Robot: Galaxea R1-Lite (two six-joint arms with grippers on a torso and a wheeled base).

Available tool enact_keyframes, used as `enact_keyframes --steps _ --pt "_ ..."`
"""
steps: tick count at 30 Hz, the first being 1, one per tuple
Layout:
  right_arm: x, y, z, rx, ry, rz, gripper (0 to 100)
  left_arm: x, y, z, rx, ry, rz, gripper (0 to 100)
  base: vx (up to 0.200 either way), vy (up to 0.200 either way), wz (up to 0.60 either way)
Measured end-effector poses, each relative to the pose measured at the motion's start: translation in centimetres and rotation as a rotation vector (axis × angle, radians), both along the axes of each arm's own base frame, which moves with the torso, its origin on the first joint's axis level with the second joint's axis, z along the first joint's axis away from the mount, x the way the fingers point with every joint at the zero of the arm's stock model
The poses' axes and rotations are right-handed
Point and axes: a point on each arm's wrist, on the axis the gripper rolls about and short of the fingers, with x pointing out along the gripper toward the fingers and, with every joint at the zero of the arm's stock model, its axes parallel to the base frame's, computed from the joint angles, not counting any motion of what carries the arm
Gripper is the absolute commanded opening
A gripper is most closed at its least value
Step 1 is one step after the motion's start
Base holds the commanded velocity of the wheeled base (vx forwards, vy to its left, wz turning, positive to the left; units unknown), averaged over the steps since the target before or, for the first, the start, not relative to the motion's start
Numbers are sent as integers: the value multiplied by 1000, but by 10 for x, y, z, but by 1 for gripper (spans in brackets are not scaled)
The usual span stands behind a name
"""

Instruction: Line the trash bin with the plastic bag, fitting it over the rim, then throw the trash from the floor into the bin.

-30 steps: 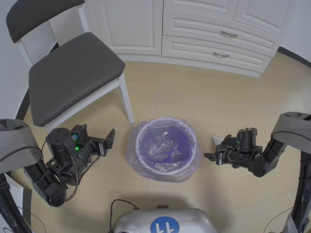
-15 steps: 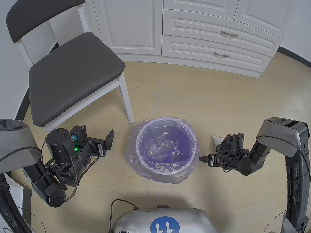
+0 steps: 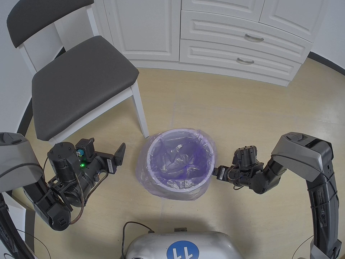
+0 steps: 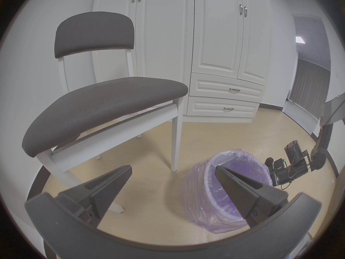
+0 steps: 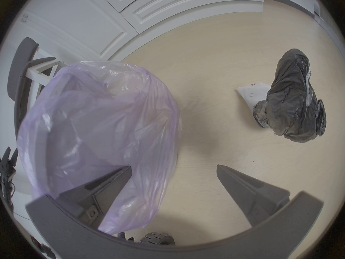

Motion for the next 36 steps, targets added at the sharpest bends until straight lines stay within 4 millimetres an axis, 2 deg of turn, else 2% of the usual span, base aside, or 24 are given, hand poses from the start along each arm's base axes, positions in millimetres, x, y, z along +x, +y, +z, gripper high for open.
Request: enact_keyframes --steps 7,12,17,24,26,29,36 --pt "6 -17 5 -12 -4 -33 100 -1 1 1 -2 -2 1 100 0 0 0" --pt "19 -35 14 -19 -13 -73 100 -2 1 1 -2 -2 1 100 0 0 0" --pt "42 -44 27 -4 -45 -113 100 -2 1 2 -2 -4 1 100 0 0 0" --pt "85 -38 44 45 -98 -154 100 -3 1 4 -4 -9 0 100 0 0 0" --pt "94 -33 41 38 -99 -167 100 -5 2 5 -5 -10 0 100 0 0 0" --pt "102 -25 26 2 -81 -184 100 -9 4 8 -8 -17 -1 100 0 0 0" --pt "98 3 -5 -33 -33 -144 100 -16 5 15 -15 -32 -7 100 0 0 0"
